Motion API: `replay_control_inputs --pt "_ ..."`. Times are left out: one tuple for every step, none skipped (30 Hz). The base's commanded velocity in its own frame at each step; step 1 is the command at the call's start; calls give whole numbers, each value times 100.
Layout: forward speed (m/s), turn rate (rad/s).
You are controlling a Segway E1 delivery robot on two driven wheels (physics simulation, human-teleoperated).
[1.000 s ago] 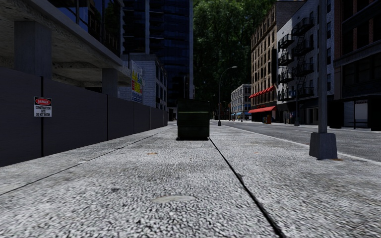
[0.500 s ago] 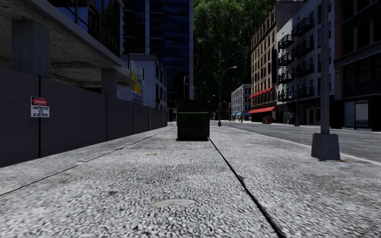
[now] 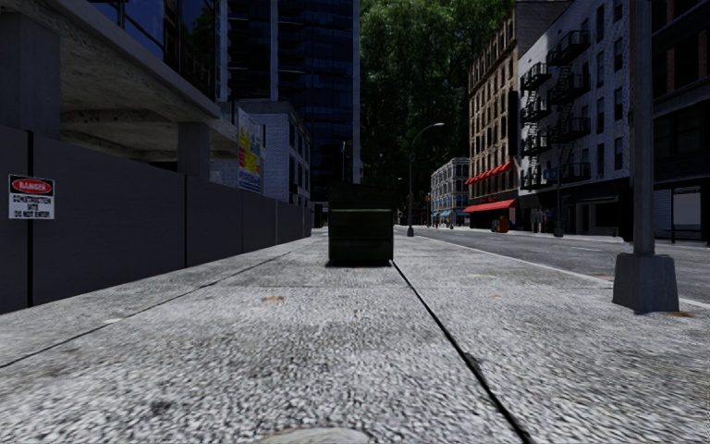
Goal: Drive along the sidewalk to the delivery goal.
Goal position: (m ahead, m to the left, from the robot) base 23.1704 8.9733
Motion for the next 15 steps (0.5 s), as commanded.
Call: replay_control_inputs --pt "200 -22" --pt "200 -22" --pt "200 -24" --pt "200 -24" --pt "200 -24" --pt "200 -26" --pt "200 -26" --pt "200 -28" --pt "200 -29" --pt "200 -29" --pt "200 -29" --pt "200 -30" --pt "200 -31" --pt "200 -32" --pt "200 -32"
